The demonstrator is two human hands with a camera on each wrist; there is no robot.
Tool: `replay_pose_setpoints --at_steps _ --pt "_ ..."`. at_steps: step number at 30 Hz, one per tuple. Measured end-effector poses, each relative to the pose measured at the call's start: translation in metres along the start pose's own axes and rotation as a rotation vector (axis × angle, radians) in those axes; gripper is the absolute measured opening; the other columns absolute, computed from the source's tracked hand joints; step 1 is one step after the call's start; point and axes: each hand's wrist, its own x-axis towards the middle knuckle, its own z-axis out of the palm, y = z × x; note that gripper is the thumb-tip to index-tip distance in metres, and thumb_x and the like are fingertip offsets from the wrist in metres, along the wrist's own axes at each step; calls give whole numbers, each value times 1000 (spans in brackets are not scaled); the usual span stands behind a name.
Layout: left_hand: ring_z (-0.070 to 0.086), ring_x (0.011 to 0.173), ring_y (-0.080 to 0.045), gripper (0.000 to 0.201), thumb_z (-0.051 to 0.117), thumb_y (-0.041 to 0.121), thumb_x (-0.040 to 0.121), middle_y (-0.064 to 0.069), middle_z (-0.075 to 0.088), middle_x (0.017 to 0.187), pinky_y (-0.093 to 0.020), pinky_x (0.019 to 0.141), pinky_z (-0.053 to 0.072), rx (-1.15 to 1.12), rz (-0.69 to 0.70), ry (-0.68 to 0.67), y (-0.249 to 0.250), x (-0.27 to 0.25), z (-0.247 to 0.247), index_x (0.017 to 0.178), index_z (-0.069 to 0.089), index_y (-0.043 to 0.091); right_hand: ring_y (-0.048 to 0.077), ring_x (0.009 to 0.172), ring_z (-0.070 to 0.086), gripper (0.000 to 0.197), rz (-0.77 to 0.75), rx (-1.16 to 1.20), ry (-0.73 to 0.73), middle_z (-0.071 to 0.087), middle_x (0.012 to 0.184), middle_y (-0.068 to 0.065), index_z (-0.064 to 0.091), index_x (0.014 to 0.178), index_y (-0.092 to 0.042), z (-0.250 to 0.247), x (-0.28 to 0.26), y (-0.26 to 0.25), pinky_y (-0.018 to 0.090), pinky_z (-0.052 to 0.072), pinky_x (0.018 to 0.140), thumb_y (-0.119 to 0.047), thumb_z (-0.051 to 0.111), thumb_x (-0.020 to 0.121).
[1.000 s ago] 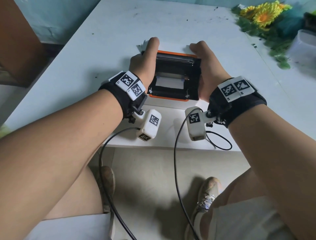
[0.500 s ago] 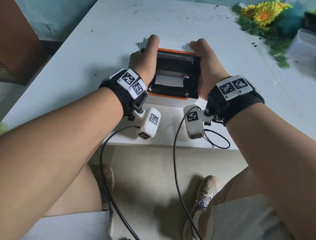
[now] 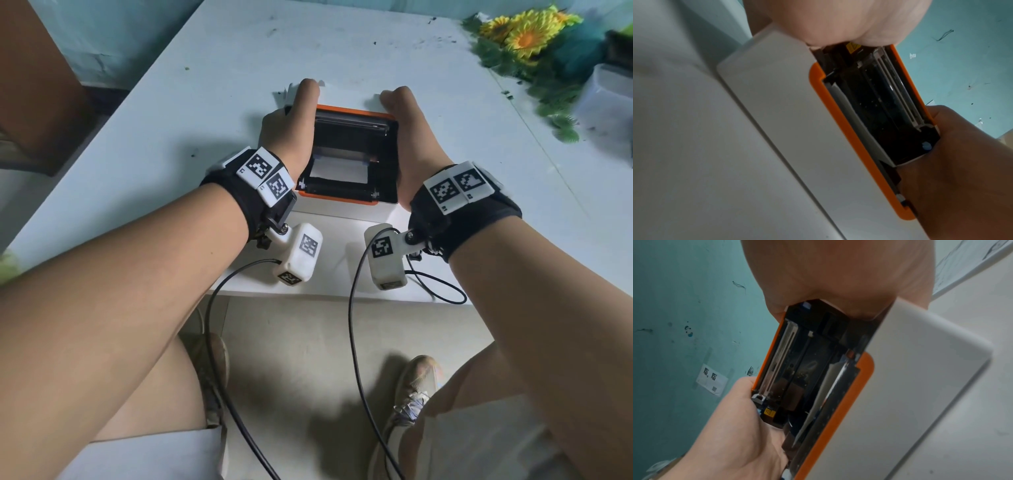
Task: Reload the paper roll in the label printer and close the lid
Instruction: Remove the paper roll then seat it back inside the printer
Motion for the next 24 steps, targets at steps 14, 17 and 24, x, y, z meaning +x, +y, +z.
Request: replay_pose_setpoints --at_steps 14,17,24 --pt "71 88 -29 53 58 68 78 -3 67 90 -42 82 61 -84 -78 -128 7 -5 -5 95 71 19 38 104 84 54 -19 1 48 83 108 12 74 117 -21 1 1 3 59 65 94 -66 64 90" --pt "59 77 -23 44 58 64 88 -1 59 85 -36 72 50 -86 -77 -78 5 -7 -2 88 62 20 37 104 84 66 -36 8 67 84 117 14 76 129 -18 3 -2 3 60 65 93 -71 62 91" --pt "53 78 -22 49 53 69 87 -1 52 86 -37 73 47 -31 -64 -102 2 -3 -5 91 55 19 38 105 83 74 -58 46 76 83 124 17 76 132 -17 4 -2 5 60 66 93 -78 50 99"
